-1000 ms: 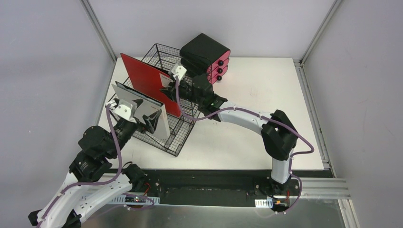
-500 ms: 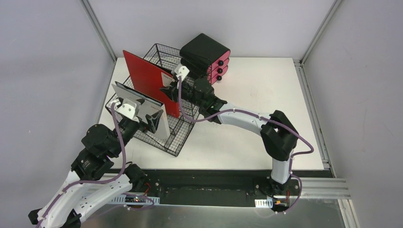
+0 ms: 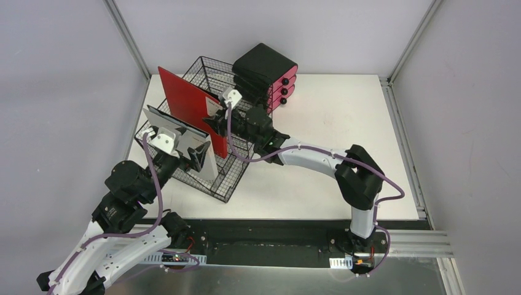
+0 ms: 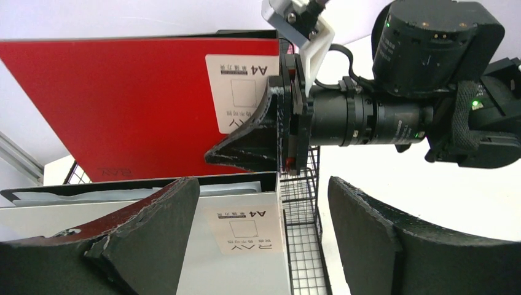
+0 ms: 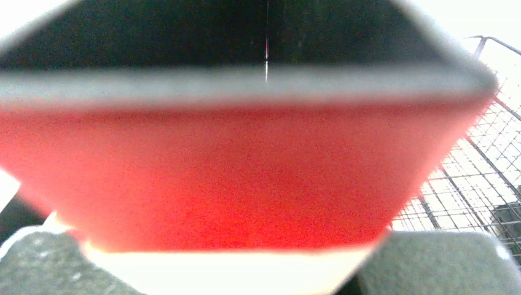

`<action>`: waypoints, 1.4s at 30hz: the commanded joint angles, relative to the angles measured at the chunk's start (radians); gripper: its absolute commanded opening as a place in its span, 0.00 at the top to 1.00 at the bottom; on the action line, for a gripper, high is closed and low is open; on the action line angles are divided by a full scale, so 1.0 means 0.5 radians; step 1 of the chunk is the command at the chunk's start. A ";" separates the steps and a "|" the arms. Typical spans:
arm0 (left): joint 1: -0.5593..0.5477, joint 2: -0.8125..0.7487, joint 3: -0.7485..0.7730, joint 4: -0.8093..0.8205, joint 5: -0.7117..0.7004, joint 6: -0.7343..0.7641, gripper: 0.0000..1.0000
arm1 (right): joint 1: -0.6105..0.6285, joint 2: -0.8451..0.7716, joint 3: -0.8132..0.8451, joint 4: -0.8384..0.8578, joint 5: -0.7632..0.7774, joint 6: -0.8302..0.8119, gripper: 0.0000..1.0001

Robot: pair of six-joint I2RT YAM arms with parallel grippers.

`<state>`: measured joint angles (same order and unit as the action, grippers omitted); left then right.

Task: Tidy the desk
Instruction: Place the folder in the storage box.

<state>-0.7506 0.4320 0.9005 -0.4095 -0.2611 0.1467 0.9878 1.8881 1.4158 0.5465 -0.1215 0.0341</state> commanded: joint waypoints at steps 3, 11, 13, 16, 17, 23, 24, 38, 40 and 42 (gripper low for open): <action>0.028 -0.008 -0.018 0.092 0.007 0.022 0.21 | 0.046 -0.015 -0.118 0.023 0.009 0.017 0.78; 0.040 0.002 -0.018 0.092 0.020 0.009 0.21 | 0.046 -0.105 -0.213 0.043 -0.031 -0.048 0.51; 0.045 0.007 -0.018 0.092 0.026 0.000 0.21 | 0.046 -0.126 -0.219 0.061 -0.065 -0.058 0.45; 0.053 0.006 -0.016 0.092 0.034 -0.013 0.21 | 0.046 -0.143 -0.210 0.087 -0.110 -0.146 0.41; 0.053 0.004 -0.018 0.093 0.033 -0.016 0.21 | 0.042 -0.145 -0.201 0.095 -0.122 -0.164 0.41; 0.058 -0.012 -0.021 0.101 0.025 -0.028 0.21 | 0.009 -0.165 -0.151 0.072 -0.158 -0.188 0.39; 0.058 -0.014 -0.019 0.101 0.025 -0.031 0.21 | 0.001 -0.179 -0.144 0.055 -0.185 -0.192 0.39; 0.056 -0.038 0.006 0.148 0.023 -0.054 0.21 | -0.315 -0.548 -0.062 -0.607 -1.357 -0.284 0.35; 0.056 -0.039 0.026 0.149 0.021 -0.059 0.21 | -0.397 -0.598 -0.033 -0.714 -1.543 -0.212 0.31; 0.056 -0.034 0.051 0.150 0.032 -0.065 0.20 | -0.471 -0.665 -0.025 -0.813 -1.683 -0.189 0.28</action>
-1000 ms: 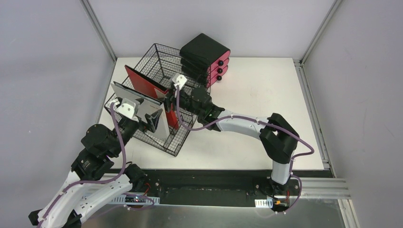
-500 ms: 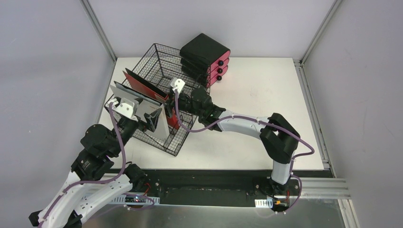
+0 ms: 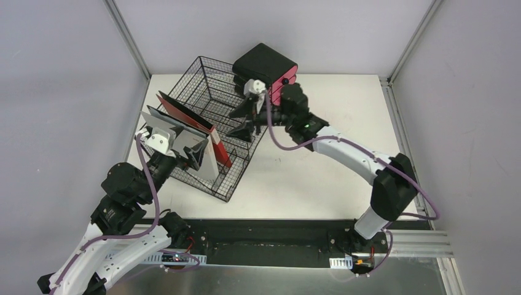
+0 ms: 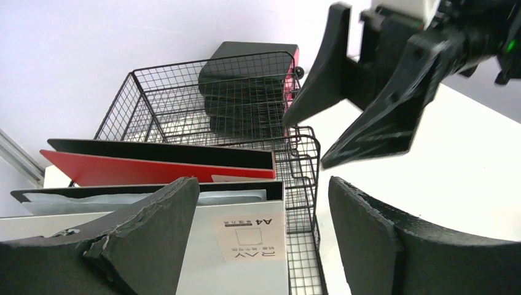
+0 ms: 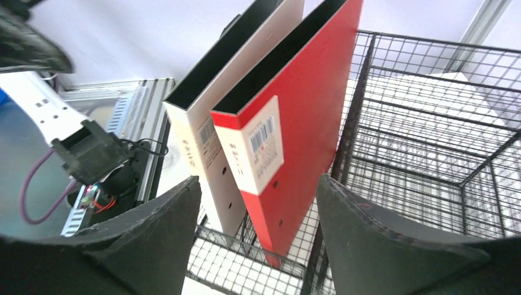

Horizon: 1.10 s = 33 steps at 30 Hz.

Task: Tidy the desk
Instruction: Place the folder in the storage box, then reset both arms

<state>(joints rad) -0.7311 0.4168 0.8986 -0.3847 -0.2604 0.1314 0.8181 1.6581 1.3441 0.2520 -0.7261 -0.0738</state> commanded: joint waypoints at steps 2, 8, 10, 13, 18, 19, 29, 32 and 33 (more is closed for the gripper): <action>0.017 0.007 0.079 0.098 0.055 -0.051 0.18 | -0.193 -0.292 0.130 -0.385 -0.544 -0.012 0.26; 0.019 0.150 0.178 0.087 0.153 -0.121 0.15 | -0.462 -0.549 0.160 -1.018 -0.559 -0.191 0.14; 0.017 0.216 0.228 0.072 0.160 -0.138 0.14 | -0.554 -0.623 0.198 -1.260 -0.508 -0.320 0.08; 0.017 0.313 0.321 0.035 0.177 -0.160 0.08 | -0.665 -0.707 0.320 -1.705 -0.355 -0.577 0.01; 0.017 0.473 0.449 0.045 0.213 -0.162 0.01 | -0.882 -0.702 0.608 -2.307 -0.258 -0.760 0.01; 0.017 0.509 0.490 0.038 0.218 -0.162 0.01 | -0.944 -0.670 0.689 -2.429 -0.264 -0.780 0.01; 0.020 0.946 1.023 -0.081 0.305 -0.067 0.01 | -1.518 -0.425 1.239 -3.046 -0.103 -0.669 0.01; 0.020 1.101 1.267 -0.174 0.271 -0.002 0.01 | -1.697 -0.399 1.368 -3.072 -0.023 -0.569 0.01; 0.021 1.146 1.345 -0.188 0.249 0.015 0.01 | -1.758 -0.392 1.418 -3.066 -0.030 -0.519 0.01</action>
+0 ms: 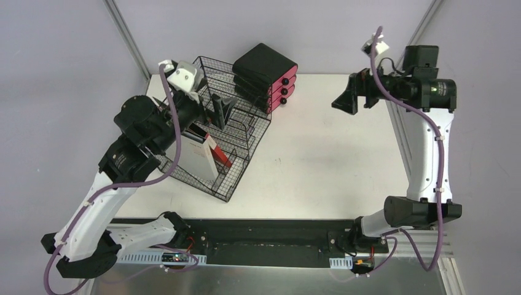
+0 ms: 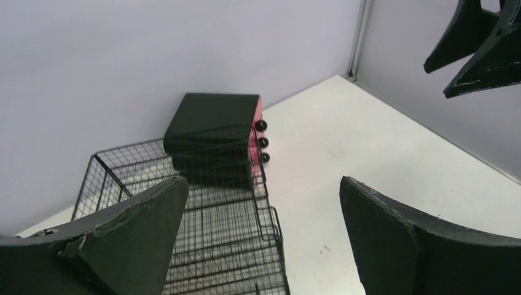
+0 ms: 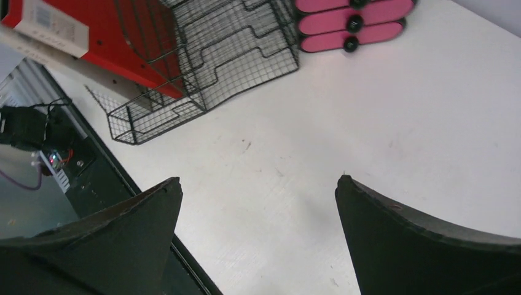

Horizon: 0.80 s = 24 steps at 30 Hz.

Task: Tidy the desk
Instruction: Reset both arms

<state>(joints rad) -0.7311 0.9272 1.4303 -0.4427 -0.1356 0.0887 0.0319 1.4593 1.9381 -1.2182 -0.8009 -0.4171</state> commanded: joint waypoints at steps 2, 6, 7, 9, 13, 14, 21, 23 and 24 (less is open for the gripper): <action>0.021 0.206 0.422 -0.075 -0.016 0.128 0.01 | -0.289 -0.007 0.271 -0.039 0.114 0.315 0.01; 0.075 0.338 0.630 -0.087 0.052 0.099 0.01 | -0.324 -0.097 0.191 0.227 0.181 0.579 0.01; 0.075 0.369 0.653 -0.089 0.059 0.099 0.01 | -0.324 -0.145 0.117 0.332 0.196 0.668 0.01; 0.075 0.425 0.703 -0.108 0.083 0.098 0.01 | -0.324 -0.288 -0.114 0.586 0.217 0.808 0.01; 0.081 0.534 0.774 -0.121 0.069 0.142 0.01 | -0.332 -0.326 -0.189 0.609 0.104 0.776 0.01; 0.103 0.561 0.796 -0.118 0.086 0.139 0.01 | -0.342 -0.332 -0.202 0.613 0.037 0.738 0.01; 0.121 0.746 1.039 -0.135 0.158 0.137 0.01 | -0.369 -0.177 0.121 0.653 -0.065 0.934 0.01; 0.121 0.740 0.972 -0.097 0.174 0.147 0.01 | -0.370 -0.154 0.150 0.667 -0.040 1.046 0.01; 0.121 0.749 0.969 -0.123 0.164 0.155 0.01 | -0.375 -0.153 0.138 0.658 -0.050 1.059 0.01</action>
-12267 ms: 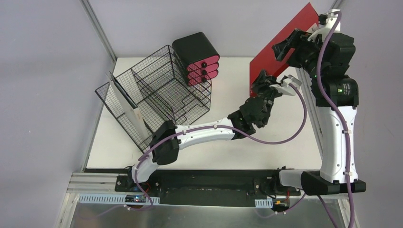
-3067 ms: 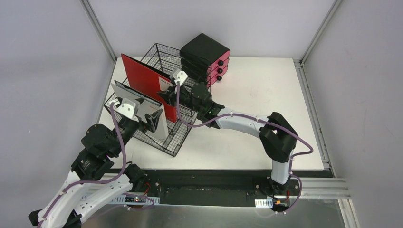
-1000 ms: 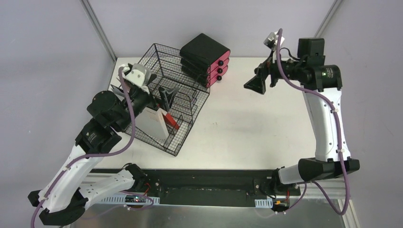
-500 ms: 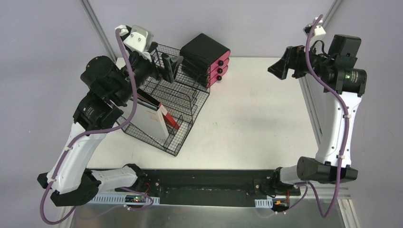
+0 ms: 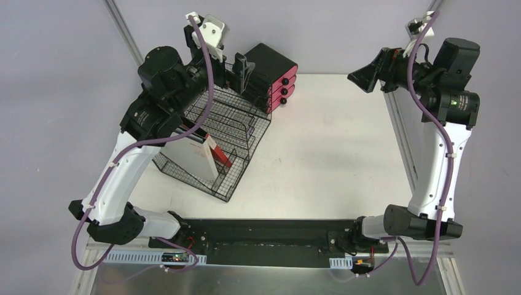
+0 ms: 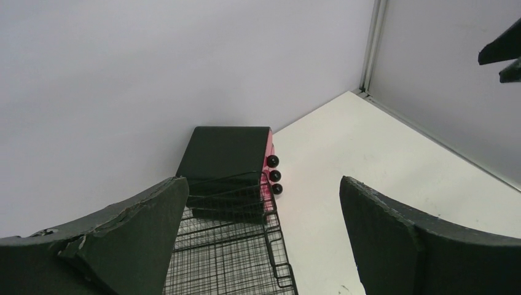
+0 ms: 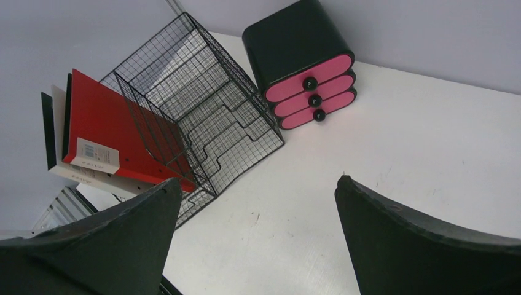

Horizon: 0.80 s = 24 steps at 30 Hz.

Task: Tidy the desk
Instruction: Reset both arms

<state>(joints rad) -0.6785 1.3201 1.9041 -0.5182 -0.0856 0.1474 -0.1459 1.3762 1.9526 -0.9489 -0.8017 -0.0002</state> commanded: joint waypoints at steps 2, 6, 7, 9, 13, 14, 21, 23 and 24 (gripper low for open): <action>0.019 -0.026 -0.003 -0.023 0.053 0.028 0.01 | -0.028 0.012 0.038 0.110 -0.082 0.205 0.01; 0.045 -0.077 -0.217 -0.018 0.060 -0.002 0.01 | -0.053 0.036 -0.059 0.121 -0.058 0.154 0.01; 0.063 -0.094 -0.275 -0.009 0.060 -0.015 0.01 | -0.066 0.039 -0.073 0.123 -0.060 0.147 0.01; 0.093 -0.128 -0.372 0.015 0.067 -0.041 0.01 | -0.106 0.038 -0.123 0.147 -0.086 0.155 0.01; 0.181 -0.180 -0.490 0.037 0.162 -0.124 0.01 | -0.159 0.005 -0.211 0.200 -0.105 0.168 0.01; 0.222 -0.185 -0.507 0.041 0.241 -0.160 0.01 | -0.174 -0.006 -0.235 0.209 -0.103 0.167 0.01; 0.717 -0.232 -0.729 0.208 0.797 -0.580 0.01 | -0.273 -0.066 -0.399 0.330 -0.090 0.201 0.01; 0.830 -0.283 -0.815 0.275 0.878 -0.666 0.01 | -0.291 -0.070 -0.438 0.358 -0.076 0.204 0.01; 0.876 -0.306 -0.855 0.299 0.906 -0.696 0.01 | -0.300 -0.073 -0.453 0.373 -0.075 0.202 0.01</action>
<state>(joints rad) -0.3202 1.2362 1.5333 -0.4774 0.2180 -0.0696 -0.2756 1.3842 1.7470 -0.8463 -0.8368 0.0814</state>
